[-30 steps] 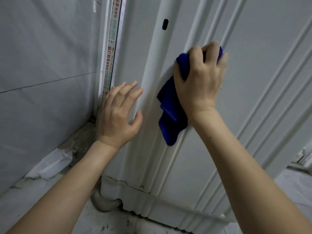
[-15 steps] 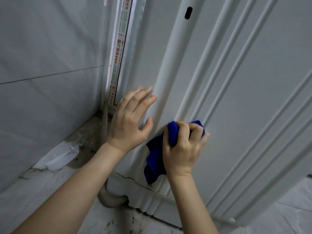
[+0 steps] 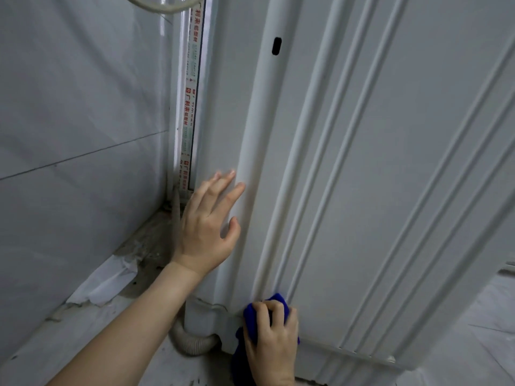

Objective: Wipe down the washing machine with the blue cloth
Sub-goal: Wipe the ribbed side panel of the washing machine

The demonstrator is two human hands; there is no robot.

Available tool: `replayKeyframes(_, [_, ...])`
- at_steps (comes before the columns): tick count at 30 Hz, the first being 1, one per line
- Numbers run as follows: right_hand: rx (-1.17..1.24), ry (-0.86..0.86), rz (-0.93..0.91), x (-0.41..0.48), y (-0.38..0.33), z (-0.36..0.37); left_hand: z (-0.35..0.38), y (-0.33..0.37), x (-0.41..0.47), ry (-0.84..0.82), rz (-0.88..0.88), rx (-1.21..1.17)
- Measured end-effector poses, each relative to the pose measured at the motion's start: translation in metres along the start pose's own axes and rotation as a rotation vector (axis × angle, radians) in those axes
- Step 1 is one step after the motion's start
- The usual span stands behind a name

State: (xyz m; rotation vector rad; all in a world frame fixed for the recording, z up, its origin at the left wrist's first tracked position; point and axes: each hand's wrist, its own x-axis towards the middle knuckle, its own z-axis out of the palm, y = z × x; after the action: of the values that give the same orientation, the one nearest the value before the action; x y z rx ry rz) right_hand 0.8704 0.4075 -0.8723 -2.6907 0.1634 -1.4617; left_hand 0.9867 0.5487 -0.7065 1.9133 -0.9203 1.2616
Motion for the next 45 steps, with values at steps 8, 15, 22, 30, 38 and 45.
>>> replayKeyframes(8, [0.304,0.221,0.37,0.015,0.017,-0.059,0.014,0.029,-0.014,0.054,-0.133,0.069])
replayKeyframes(15, [0.372,0.2,0.494,0.07,0.036,-0.137,-0.003,0.079,-0.045,-0.311,-0.341,-0.045])
replayKeyframes(22, [0.311,-0.026,0.669,0.113,0.047,-0.25,-0.068,0.152,0.023,-0.74,-0.339,-0.063])
replayKeyframes(30, [0.325,-0.161,0.895,0.275,0.08,-0.478,-0.177,0.308,0.237,-0.917,-0.346,-0.219])
replayKeyframes(38, [0.287,-0.123,0.874,0.44,0.151,-0.704,-0.255,0.435,0.449,-0.956,-0.326,-0.265])
replayKeyframes(45, [0.291,-0.14,0.869,0.453,0.21,-0.815,-0.249,0.525,0.493,-0.987,-0.335,-0.266])
